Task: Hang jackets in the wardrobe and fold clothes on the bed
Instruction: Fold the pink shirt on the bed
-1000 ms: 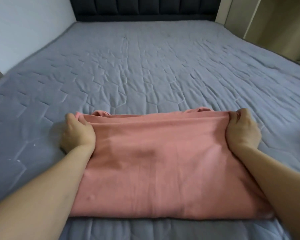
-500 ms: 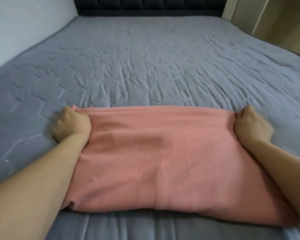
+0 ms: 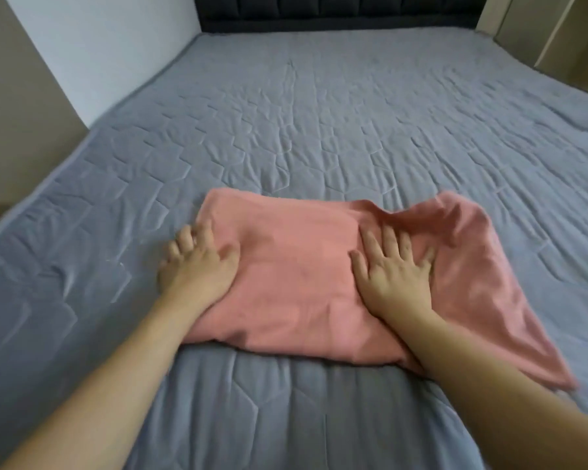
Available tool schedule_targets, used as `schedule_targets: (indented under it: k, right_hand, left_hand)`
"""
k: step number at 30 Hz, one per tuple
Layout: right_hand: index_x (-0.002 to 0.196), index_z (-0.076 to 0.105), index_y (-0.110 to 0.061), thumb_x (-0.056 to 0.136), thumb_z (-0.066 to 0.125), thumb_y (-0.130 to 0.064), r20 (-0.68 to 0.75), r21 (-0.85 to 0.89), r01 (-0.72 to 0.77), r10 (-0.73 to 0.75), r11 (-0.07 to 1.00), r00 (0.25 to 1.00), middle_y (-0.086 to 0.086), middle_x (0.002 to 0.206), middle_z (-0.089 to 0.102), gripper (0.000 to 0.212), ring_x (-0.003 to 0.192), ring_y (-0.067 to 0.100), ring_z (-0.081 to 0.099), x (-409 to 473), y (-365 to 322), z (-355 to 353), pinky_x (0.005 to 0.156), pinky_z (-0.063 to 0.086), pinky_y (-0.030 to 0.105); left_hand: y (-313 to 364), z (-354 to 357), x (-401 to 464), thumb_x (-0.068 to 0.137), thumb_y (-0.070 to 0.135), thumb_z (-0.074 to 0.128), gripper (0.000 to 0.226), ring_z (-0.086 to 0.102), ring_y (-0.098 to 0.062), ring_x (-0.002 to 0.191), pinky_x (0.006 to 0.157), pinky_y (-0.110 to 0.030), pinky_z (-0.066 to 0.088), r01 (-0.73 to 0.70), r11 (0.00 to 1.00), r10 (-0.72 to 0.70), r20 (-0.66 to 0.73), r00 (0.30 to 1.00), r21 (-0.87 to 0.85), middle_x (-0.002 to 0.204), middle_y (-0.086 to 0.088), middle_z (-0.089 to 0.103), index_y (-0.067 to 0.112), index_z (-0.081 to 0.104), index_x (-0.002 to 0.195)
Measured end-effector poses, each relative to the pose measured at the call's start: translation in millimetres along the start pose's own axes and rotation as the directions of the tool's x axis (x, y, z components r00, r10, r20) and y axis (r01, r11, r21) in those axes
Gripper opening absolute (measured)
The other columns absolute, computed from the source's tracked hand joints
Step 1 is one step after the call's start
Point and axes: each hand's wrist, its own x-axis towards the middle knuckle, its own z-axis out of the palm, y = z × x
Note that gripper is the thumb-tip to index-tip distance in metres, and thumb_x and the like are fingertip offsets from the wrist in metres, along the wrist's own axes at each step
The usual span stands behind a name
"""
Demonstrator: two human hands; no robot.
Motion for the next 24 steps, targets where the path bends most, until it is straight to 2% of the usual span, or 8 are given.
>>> schedule_targets:
  k: [3,7,10,13,17,20,22,24]
  right_hand:
    - [0.151,0.011,-0.042,0.089,0.004,-0.063,0.005,-0.018,0.013,-0.013,1.0,1.0,-0.003,0.163,0.009,0.065,0.149,0.023,0.005,8,3,1,0.112,0.0,0.067]
    - [0.15,0.004,-0.045,0.086,0.001,-0.068,0.001,0.006,0.004,-0.004,1.0,1.0,-0.006,0.163,0.002,0.068,0.15,0.019,0.0,12,8,9,0.113,-0.004,0.063]
    - [0.15,-0.001,-0.048,0.083,0.003,-0.072,0.078,0.029,-0.04,0.038,0.999,0.996,-0.006,0.163,-0.006,0.071,0.15,0.015,-0.005,27,14,6,0.113,-0.007,0.06]
    - [0.151,0.0,-0.047,0.085,0.009,-0.069,0.229,-0.022,-0.094,0.097,0.995,0.969,-0.007,0.163,-0.006,0.07,0.15,0.015,-0.005,37,13,0,0.113,-0.01,0.061]
    - [0.15,0.025,-0.028,0.09,0.025,-0.053,0.279,-0.231,-0.174,0.237,0.957,0.93,0.003,0.159,0.022,0.065,0.146,0.028,0.02,77,-28,-29,0.113,0.003,0.063]
    - [0.141,0.041,-0.025,0.088,0.046,-0.035,0.149,0.006,-0.034,0.033,0.999,0.988,0.006,0.146,0.043,0.054,0.132,0.03,0.043,101,-103,-40,0.11,0.029,0.045]
    - [0.136,0.048,-0.021,0.092,0.048,-0.042,0.174,0.238,0.129,-0.173,0.963,0.969,0.007,0.137,0.052,0.049,0.125,0.029,0.049,104,-159,-36,0.099,0.036,0.037]
    - [0.13,0.053,-0.017,0.09,0.04,-0.062,0.26,0.236,0.238,-0.297,0.942,0.919,0.011,0.134,0.055,0.062,0.121,0.03,0.051,105,-203,-25,0.093,0.038,0.037]
  left_hand:
    - [-2,5,-40,0.093,0.054,0.039,0.068,0.039,-0.036,0.128,0.104,-0.047,0.029,-0.061,0.994,0.064,-0.039,0.997,0.087,0.144,-0.016,0.041,0.019,0.03,0.151]
    - [-2,0,-31,0.092,0.045,0.048,0.056,0.051,-0.042,0.112,0.092,-0.047,0.04,-0.014,0.997,0.004,-0.125,0.992,-0.078,0.123,-0.027,0.053,0.006,0.043,0.132]
    - [-12,-3,-18,0.092,0.047,0.042,0.049,0.058,-0.046,0.105,0.085,-0.047,0.045,0.075,0.982,-0.087,-0.064,0.994,-0.172,0.112,-0.031,0.06,0.002,0.049,0.109]
    - [-23,-6,-7,0.096,0.047,0.037,0.055,0.057,-0.046,0.11,0.088,-0.046,0.045,0.084,0.972,-0.079,0.031,0.996,-0.218,0.119,-0.03,0.06,-0.001,0.057,0.112]
    - [-37,-6,9,0.095,0.05,0.041,0.059,0.058,-0.042,0.11,0.092,-0.045,0.046,0.182,0.857,-0.086,0.214,0.973,-0.482,0.122,-0.027,0.06,-0.002,0.06,0.116]
    - [-49,-16,12,0.086,0.052,0.053,0.057,0.065,-0.036,0.095,0.074,-0.037,0.049,0.266,0.743,-0.044,0.352,0.935,-0.614,0.107,-0.023,0.068,0.001,0.065,0.108]
    - [-59,-31,6,0.067,0.047,0.064,0.054,0.07,-0.034,0.084,0.07,-0.034,0.051,0.36,0.644,0.056,0.51,0.858,-0.675,0.093,-0.016,0.073,0.005,0.07,0.1]
    - [-67,-43,0,0.054,0.042,0.072,0.054,0.073,-0.031,0.08,0.081,-0.042,0.058,0.41,0.606,0.193,0.626,0.755,-0.681,0.085,-0.012,0.076,0.007,0.073,0.095]
